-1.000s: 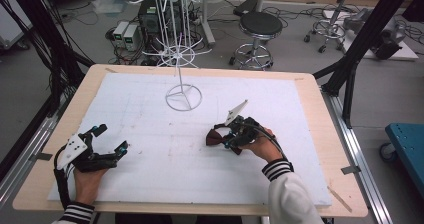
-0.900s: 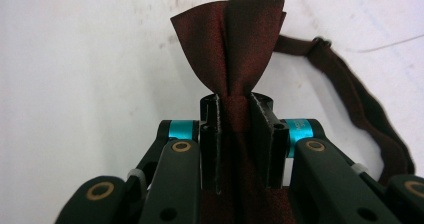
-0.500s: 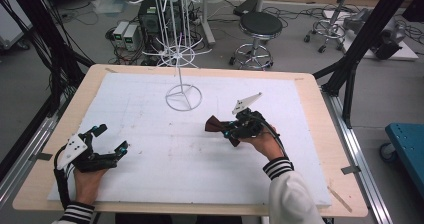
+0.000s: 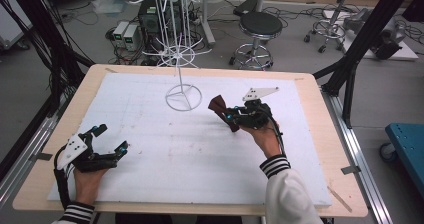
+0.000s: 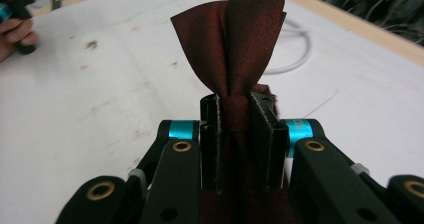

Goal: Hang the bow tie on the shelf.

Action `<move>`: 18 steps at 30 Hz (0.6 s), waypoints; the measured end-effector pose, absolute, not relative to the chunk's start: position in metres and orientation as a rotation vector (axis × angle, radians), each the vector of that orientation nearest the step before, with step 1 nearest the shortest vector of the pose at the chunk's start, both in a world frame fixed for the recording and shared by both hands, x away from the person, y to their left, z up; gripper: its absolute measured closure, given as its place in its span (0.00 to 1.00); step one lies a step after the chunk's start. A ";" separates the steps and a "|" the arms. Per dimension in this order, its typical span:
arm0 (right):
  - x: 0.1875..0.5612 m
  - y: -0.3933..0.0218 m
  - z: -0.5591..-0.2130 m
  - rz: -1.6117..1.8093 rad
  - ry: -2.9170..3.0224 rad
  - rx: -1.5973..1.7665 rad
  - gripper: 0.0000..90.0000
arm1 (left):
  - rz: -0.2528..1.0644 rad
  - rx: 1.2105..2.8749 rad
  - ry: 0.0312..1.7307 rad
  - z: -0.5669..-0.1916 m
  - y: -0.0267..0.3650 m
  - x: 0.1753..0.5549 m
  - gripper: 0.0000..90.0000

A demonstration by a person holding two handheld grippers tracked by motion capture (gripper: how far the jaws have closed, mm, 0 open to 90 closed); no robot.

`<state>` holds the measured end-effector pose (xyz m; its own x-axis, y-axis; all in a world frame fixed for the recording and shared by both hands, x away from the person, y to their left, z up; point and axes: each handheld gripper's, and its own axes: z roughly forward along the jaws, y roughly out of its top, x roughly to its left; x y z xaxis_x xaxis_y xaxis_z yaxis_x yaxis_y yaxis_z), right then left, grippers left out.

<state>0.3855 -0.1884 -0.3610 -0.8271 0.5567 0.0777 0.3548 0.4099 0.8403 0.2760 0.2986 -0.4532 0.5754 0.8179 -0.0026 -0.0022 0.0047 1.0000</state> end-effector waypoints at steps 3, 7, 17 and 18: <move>0.386 -0.190 -0.359 1.393 2.414 0.823 0.85 | 0.746 1.433 0.746 -0.453 0.299 0.276 0.03; 0.387 -0.194 -0.354 1.424 2.356 0.884 0.85 | 0.745 1.434 0.746 -0.453 0.299 0.276 0.03; 0.390 -0.179 -0.330 1.433 2.254 0.876 0.85 | 0.745 1.433 0.748 -0.453 0.299 0.276 0.03; 0.390 -0.177 -0.327 1.418 2.242 0.880 0.85 | 0.743 1.434 0.748 -0.453 0.299 0.276 0.03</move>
<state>0.3898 -0.1771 -0.3273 -0.7480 0.6627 0.0376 0.3180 0.3081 0.8966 0.2761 0.2990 -0.4531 0.5763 0.8172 -0.0045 0.0004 0.0052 1.0000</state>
